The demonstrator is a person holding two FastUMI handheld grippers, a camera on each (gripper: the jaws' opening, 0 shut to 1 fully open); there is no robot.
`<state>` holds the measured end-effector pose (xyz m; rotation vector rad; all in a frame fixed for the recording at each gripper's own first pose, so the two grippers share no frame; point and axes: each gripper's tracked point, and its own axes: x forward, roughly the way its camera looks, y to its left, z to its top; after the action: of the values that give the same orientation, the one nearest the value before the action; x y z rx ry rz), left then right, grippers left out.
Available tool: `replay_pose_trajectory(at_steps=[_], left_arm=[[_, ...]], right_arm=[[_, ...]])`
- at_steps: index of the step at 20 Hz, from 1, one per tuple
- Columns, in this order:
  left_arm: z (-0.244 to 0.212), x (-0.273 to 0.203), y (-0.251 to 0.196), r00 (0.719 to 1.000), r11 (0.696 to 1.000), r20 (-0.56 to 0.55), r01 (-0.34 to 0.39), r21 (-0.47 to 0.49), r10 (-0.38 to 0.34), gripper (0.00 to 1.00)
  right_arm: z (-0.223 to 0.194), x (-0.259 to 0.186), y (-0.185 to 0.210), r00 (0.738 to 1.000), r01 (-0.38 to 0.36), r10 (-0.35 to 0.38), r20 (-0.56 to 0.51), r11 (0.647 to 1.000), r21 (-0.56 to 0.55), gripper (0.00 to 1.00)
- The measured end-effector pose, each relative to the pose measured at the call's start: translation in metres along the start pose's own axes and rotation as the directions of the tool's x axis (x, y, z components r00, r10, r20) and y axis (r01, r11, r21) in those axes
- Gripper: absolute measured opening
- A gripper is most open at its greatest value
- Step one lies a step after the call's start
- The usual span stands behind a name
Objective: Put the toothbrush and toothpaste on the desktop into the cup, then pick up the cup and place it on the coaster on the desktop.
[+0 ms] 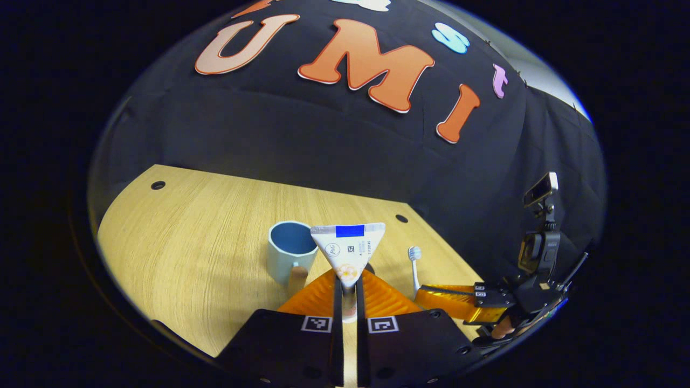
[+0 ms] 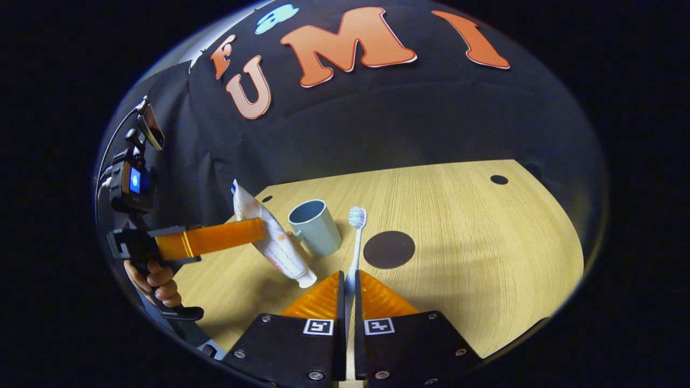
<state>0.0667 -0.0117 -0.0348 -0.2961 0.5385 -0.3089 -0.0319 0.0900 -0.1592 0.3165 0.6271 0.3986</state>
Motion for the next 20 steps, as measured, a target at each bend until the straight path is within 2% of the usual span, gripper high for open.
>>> replay_pose_trajectory(at_steps=[4, 12, 16, 20], left_arm=[[0.024, 0.001, 0.009, 0.995, 1.000, 0.101, -0.021, 0.020, 0.019, 0.10], [0.063, 0.004, 0.037, 0.963, 0.995, 0.258, -0.094, 0.040, 0.080, 0.09], [0.071, 0.021, 0.054, 0.955, 0.989, 0.271, -0.141, 0.052, 0.122, 0.09], [0.059, 0.046, 0.076, 0.966, 0.989, 0.217, -0.148, 0.024, 0.139, 0.09]], right_arm=[[0.025, -0.017, -0.003, 0.999, -0.007, 0.008, 0.054, 1.000, -0.014, 0.06], [0.055, -0.001, -0.009, 0.992, 0.007, -0.005, 0.126, 1.000, -0.022, 0.06], [0.061, 0.007, -0.012, 0.989, 0.017, -0.012, 0.145, 0.999, -0.028, 0.06], [0.070, 0.018, -0.008, 0.986, 0.010, -0.005, 0.168, 0.999, -0.031, 0.06]])
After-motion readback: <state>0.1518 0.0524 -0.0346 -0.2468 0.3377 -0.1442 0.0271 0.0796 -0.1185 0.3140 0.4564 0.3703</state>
